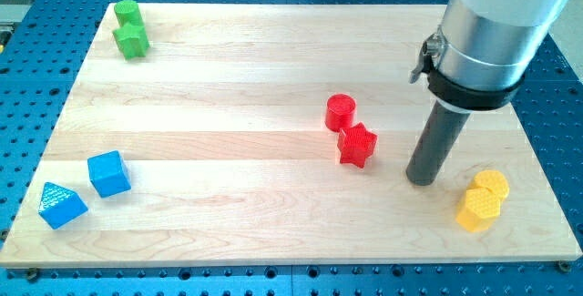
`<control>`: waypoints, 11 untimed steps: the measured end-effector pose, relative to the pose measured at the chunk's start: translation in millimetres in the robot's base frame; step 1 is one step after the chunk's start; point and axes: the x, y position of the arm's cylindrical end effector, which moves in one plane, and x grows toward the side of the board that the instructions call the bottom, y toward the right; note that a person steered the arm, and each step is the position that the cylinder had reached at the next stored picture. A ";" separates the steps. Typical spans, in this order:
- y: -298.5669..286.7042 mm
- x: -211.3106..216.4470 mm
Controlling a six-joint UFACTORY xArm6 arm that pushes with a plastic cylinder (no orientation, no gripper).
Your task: Push the red star to the left center
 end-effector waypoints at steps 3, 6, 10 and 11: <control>-25.5 -6.7; -127.7 -68.0; -311.5 -123.1; -382.2 -123.4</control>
